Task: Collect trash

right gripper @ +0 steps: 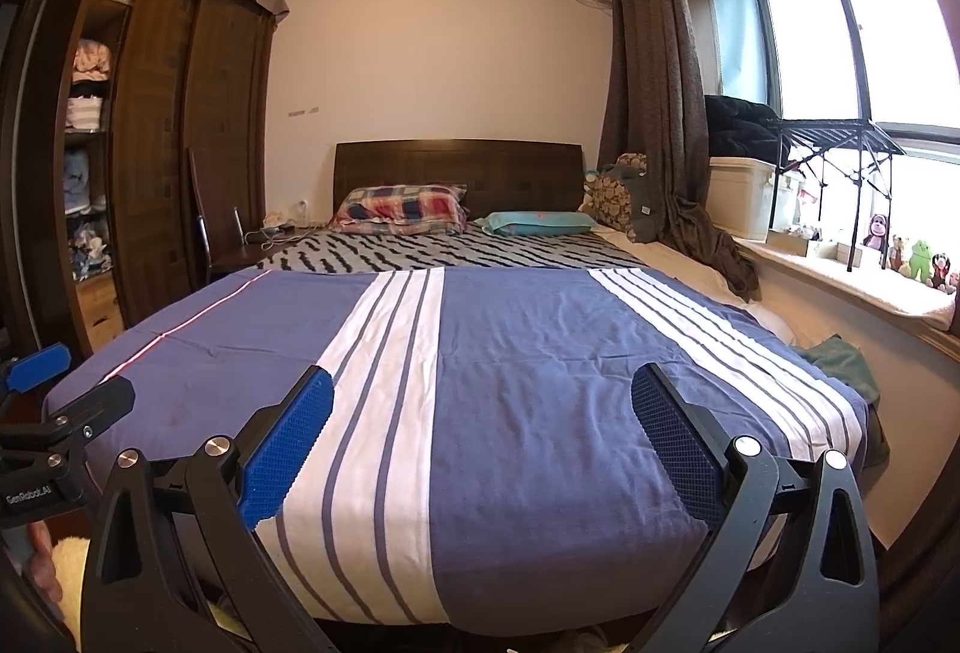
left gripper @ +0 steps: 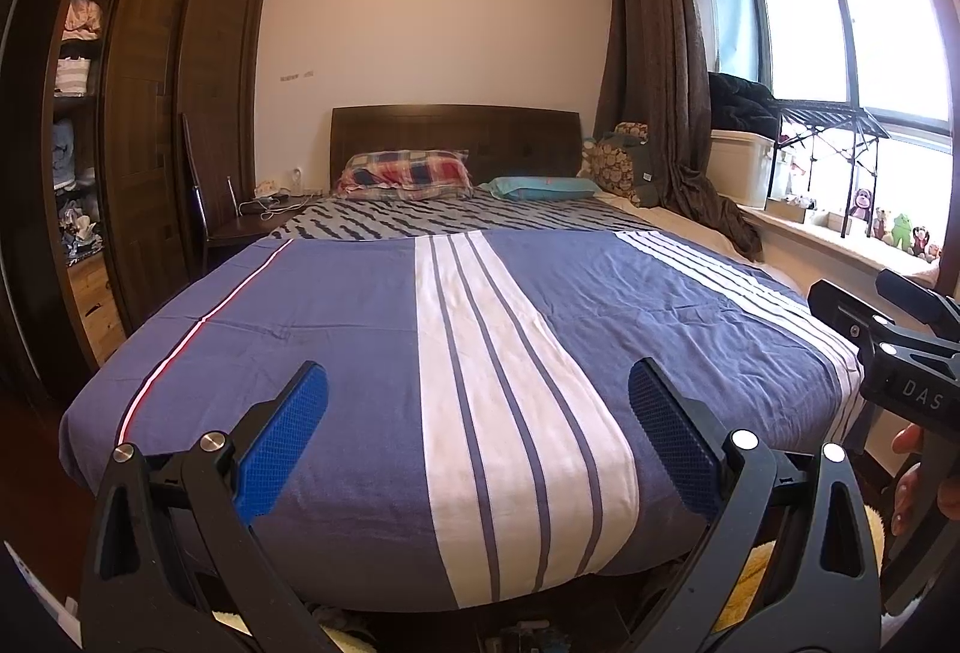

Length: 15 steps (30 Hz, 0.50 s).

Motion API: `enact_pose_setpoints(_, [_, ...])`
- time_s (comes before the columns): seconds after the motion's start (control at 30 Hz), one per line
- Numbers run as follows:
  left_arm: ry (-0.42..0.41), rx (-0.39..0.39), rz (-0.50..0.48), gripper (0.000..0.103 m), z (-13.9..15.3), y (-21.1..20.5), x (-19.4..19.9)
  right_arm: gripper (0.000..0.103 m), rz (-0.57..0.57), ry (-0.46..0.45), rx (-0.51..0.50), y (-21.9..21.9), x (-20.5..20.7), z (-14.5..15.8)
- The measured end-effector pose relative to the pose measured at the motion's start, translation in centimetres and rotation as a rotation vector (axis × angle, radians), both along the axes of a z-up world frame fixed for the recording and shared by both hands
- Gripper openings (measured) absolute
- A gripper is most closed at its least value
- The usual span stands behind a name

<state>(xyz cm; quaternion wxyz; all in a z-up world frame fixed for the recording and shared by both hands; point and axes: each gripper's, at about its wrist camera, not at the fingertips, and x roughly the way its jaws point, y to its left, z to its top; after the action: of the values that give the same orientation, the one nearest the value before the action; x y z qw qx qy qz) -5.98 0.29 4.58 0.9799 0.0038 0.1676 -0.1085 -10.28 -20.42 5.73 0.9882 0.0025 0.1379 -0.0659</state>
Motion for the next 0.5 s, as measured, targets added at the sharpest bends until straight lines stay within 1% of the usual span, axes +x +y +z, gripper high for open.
enact_pose_setpoints(0.5, [-0.001, 0.001, 0.000, 0.095, 0.02, -0.11, 0.02, 0.100, -0.001, 0.000, -0.001, 0.03, 0.01, 0.01])
